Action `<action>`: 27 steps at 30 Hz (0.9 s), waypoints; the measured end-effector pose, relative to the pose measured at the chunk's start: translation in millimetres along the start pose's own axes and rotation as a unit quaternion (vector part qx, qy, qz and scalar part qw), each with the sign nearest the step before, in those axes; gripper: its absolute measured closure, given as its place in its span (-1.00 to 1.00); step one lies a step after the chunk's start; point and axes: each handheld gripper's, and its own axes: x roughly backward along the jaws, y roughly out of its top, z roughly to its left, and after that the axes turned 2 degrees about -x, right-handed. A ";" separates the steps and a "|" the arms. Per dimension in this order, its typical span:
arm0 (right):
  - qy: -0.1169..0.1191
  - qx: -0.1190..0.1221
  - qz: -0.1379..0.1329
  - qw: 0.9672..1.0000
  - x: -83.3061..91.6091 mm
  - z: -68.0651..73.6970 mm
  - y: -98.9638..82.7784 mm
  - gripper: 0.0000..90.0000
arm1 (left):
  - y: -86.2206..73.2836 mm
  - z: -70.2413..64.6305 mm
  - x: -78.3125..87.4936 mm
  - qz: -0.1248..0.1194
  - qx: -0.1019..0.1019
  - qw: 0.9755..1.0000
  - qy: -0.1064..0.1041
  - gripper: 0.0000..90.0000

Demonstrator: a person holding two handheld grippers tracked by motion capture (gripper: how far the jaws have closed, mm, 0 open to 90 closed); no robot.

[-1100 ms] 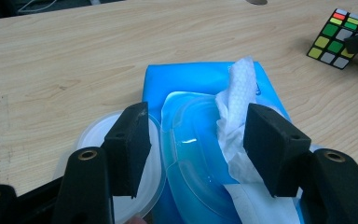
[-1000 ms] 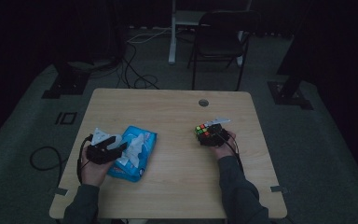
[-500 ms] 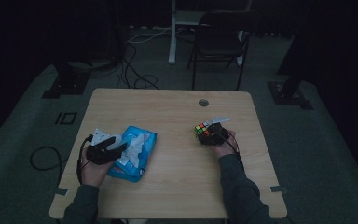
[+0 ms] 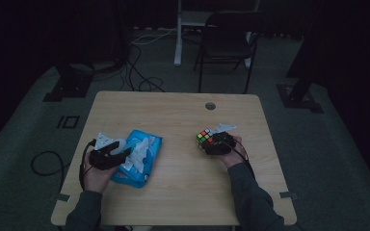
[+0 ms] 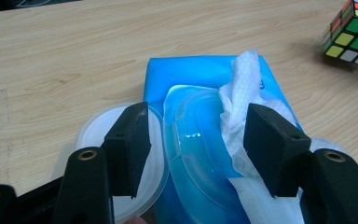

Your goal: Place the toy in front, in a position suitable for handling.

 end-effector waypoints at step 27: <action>0.056 0.061 -0.002 0.997 7.5 50.1 -16.0 -0.24 | 2.1 -3.9 1.0 0.000 -0.007 1.000 -0.003 -0.07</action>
